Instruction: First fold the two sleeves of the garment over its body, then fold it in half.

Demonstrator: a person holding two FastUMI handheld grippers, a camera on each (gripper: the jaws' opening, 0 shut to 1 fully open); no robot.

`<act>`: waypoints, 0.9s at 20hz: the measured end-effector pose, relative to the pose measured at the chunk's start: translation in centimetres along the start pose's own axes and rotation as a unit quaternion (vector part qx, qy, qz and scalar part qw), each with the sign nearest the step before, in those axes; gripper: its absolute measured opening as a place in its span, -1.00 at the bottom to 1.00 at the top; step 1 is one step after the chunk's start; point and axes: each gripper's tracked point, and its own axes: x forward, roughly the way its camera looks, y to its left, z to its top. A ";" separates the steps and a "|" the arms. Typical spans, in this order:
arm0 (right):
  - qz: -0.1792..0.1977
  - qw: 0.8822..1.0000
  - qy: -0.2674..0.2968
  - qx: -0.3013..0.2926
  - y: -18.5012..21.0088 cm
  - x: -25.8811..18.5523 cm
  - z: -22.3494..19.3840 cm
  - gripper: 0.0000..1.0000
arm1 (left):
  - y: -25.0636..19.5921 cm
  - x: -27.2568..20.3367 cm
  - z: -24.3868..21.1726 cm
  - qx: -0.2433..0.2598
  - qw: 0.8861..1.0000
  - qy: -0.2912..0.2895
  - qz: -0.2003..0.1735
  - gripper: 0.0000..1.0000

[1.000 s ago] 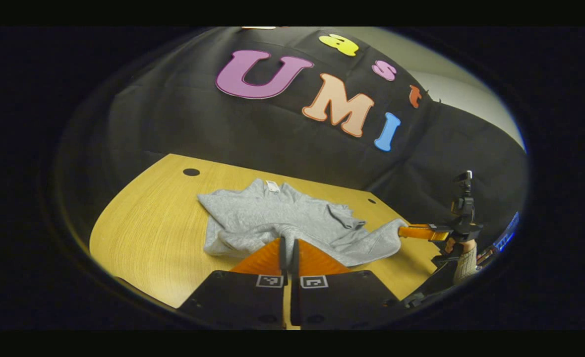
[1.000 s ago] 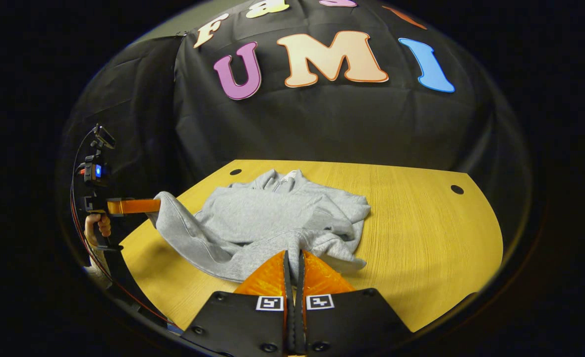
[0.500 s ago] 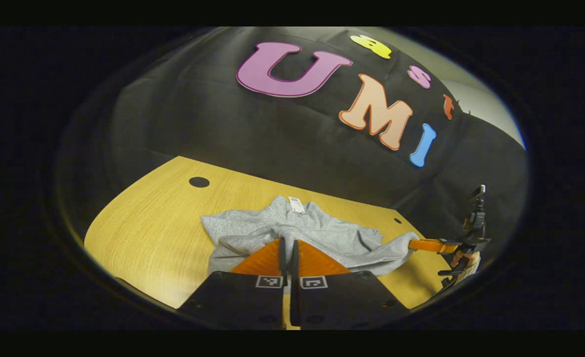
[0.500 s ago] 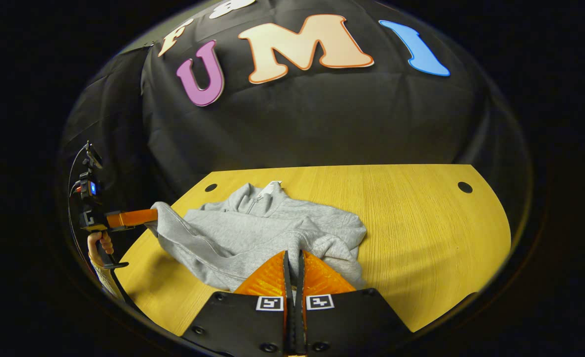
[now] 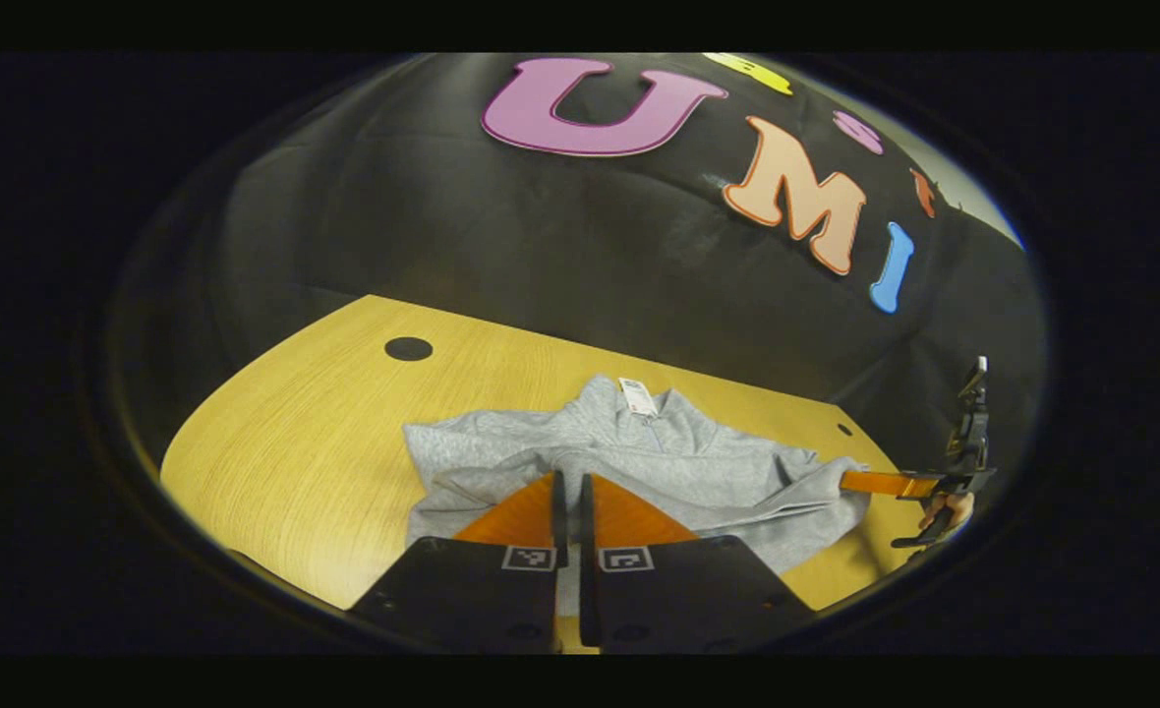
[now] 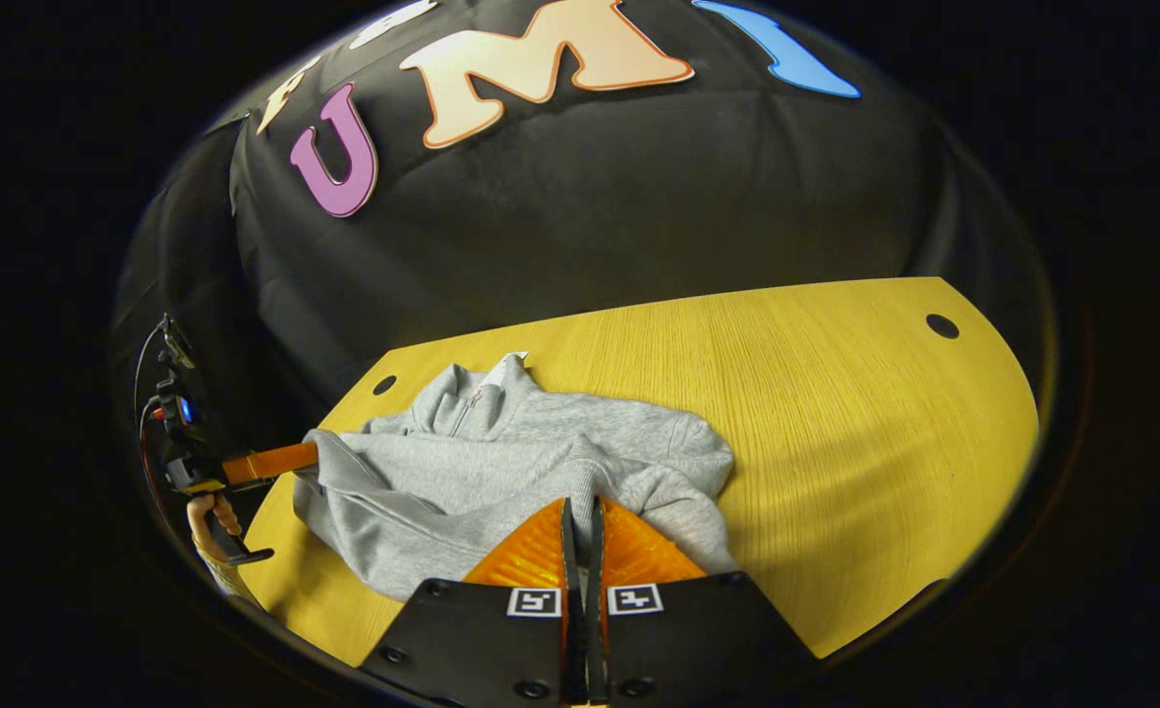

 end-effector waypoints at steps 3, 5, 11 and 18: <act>-0.015 1.000 -0.009 0.003 -0.9 0.6 0.7 -0.77 | 2.2 0.3 1.1 0.035 0.998 -0.015 0.058 -0.53; -0.037 0.999 -0.030 -0.009 -2.2 0.5 1.8 -0.55 | 2.4 0.2 1.2 0.047 0.996 -0.014 0.073 0.42; -0.057 0.990 -0.121 -0.044 -2.9 -3.0 5.1 0.97 | 4.4 -4.5 7.7 0.059 0.980 -0.142 0.124 0.87; -0.005 0.976 -0.216 -0.036 -0.1 -10.5 4.5 0.96 | 3.6 -12.7 7.9 0.100 0.959 -0.233 0.126 0.86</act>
